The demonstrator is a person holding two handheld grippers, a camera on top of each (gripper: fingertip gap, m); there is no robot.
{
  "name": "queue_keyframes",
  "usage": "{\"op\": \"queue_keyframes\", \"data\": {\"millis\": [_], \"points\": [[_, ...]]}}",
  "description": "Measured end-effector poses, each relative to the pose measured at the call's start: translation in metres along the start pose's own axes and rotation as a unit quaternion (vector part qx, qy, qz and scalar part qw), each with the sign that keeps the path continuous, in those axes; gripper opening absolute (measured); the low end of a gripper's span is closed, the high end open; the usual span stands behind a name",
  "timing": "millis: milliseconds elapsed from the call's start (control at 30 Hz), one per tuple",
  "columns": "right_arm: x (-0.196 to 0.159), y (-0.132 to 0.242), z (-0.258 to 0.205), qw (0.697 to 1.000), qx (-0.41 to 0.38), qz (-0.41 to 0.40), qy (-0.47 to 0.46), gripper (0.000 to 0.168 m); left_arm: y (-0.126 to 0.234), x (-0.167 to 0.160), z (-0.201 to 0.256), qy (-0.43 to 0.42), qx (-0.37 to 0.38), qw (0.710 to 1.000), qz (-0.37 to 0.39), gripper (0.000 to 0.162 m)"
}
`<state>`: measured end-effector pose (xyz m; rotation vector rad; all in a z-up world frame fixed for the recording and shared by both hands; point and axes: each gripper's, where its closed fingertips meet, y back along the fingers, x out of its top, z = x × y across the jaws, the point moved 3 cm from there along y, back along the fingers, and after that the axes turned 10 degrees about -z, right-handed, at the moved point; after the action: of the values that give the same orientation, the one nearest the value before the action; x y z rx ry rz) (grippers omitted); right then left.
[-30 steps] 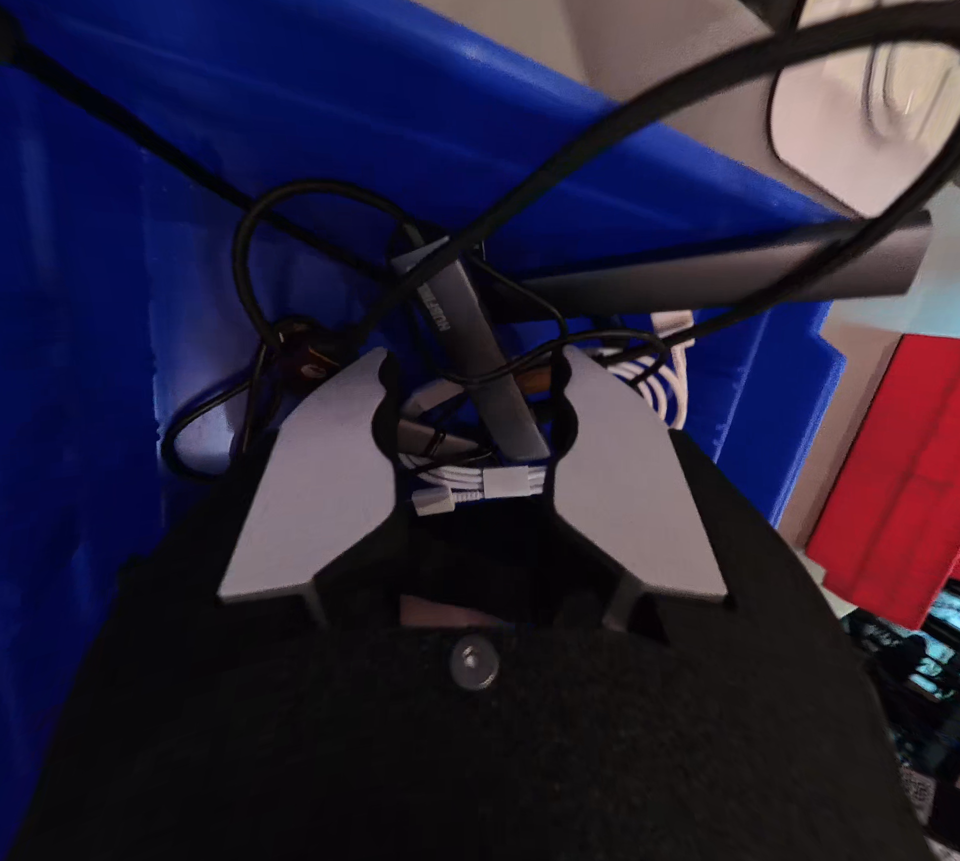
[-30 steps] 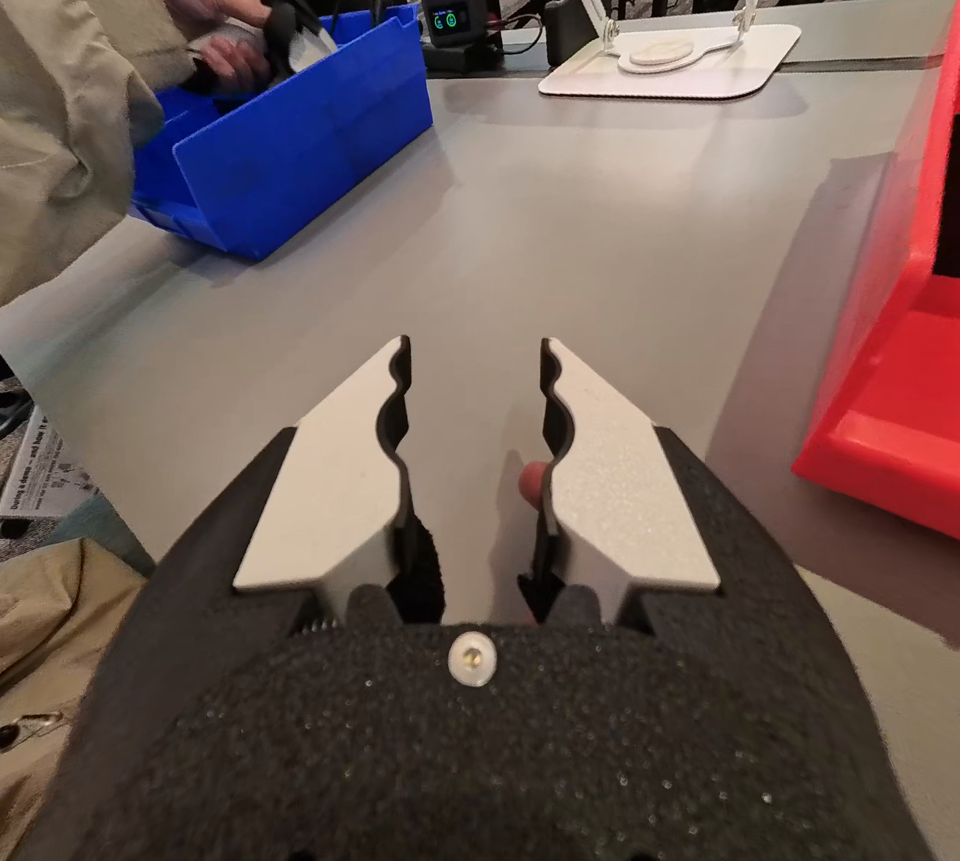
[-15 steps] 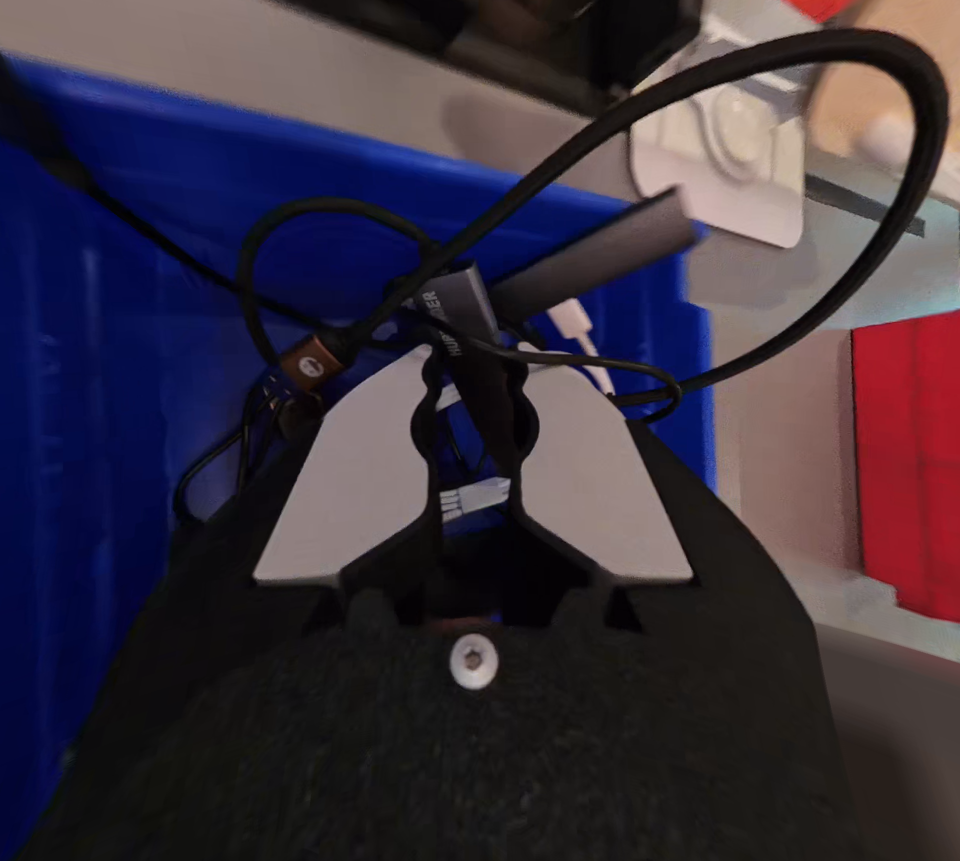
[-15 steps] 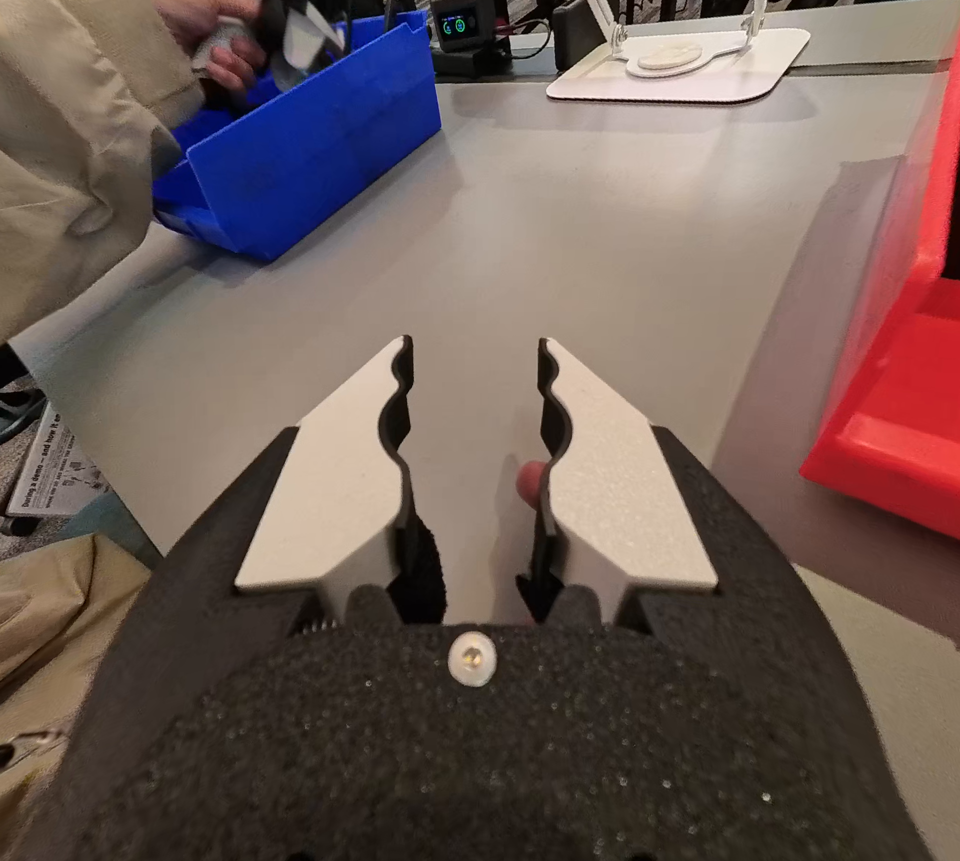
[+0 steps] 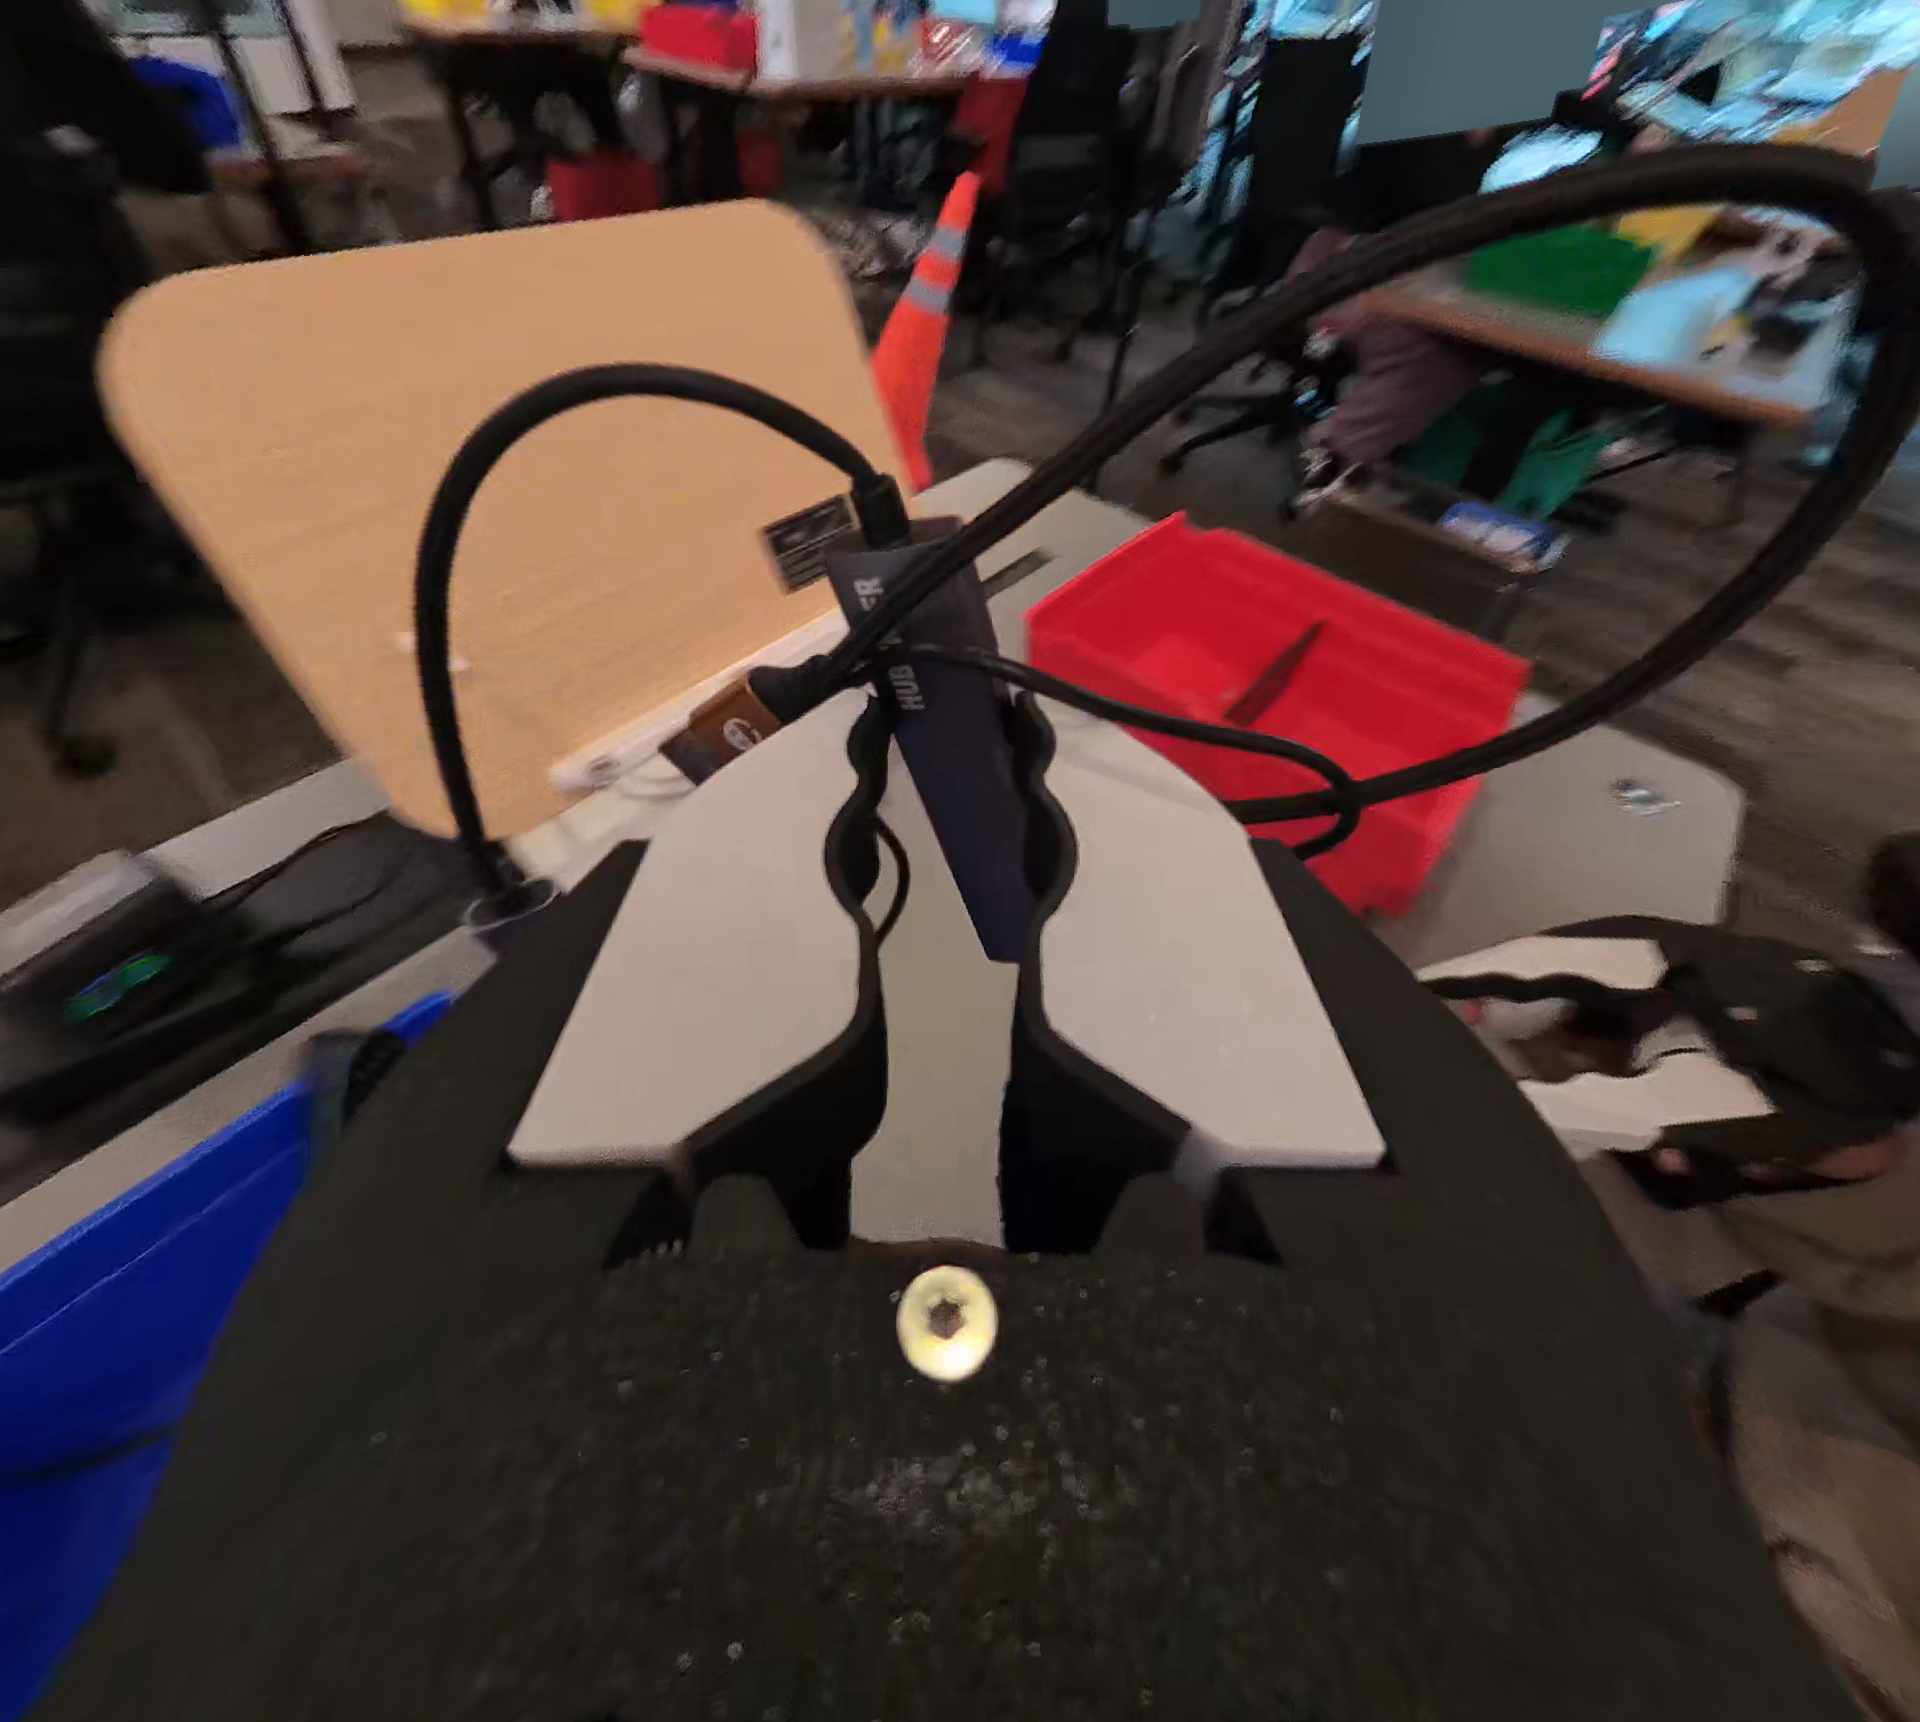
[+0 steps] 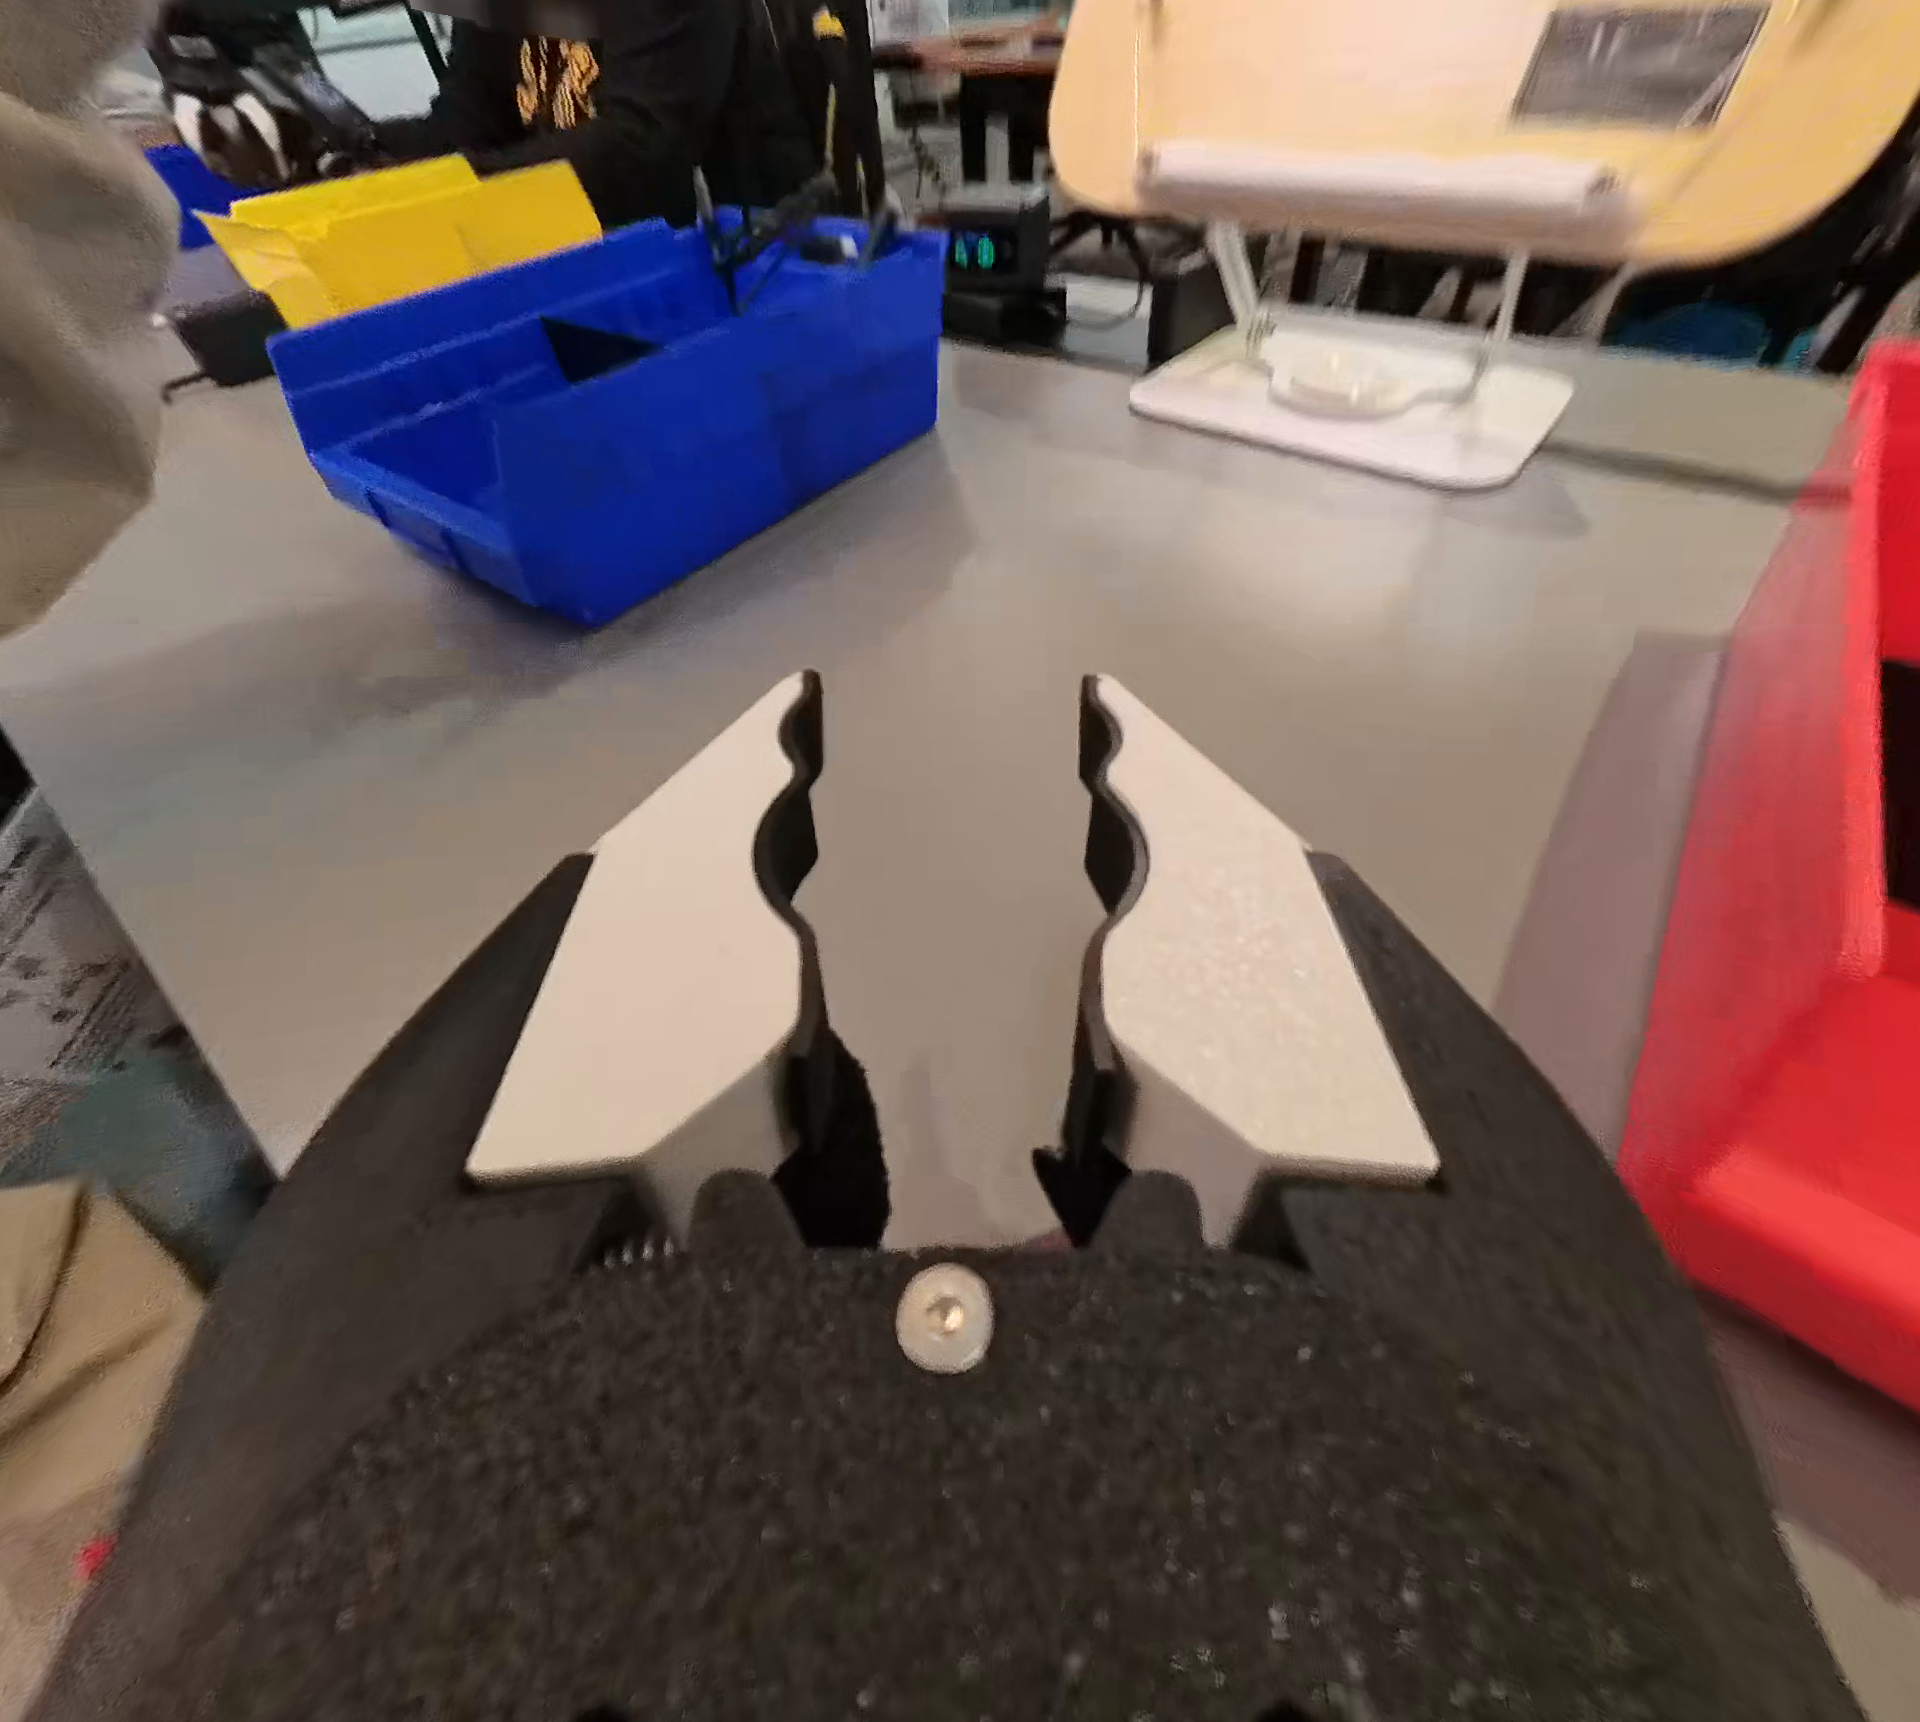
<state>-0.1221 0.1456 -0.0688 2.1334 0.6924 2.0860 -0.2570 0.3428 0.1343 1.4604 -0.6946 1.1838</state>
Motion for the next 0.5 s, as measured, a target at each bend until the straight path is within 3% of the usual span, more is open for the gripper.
{"op": "queue_keyframes", "data": {"millis": [233, 367, 500], "points": [[0.102, 0.000, -0.022, 0.990, -0.026, 0.104, 0.096, 0.048, -0.024, 0.011, 0.072, 0.055, -0.124, 0.988, 0.077, 0.023], [0.158, 0.010, -0.031, 0.980, -0.030, 0.162, 0.109, 0.047, -0.014, 0.035, 0.103, -0.004, -0.172, 0.982, 0.079, 0.023], [0.174, 0.017, -0.030, 0.974, -0.051, 0.192, 0.107, 0.042, -0.022, 0.023, 0.112, -0.011, -0.145, 0.988, 0.056, 0.023]]}}
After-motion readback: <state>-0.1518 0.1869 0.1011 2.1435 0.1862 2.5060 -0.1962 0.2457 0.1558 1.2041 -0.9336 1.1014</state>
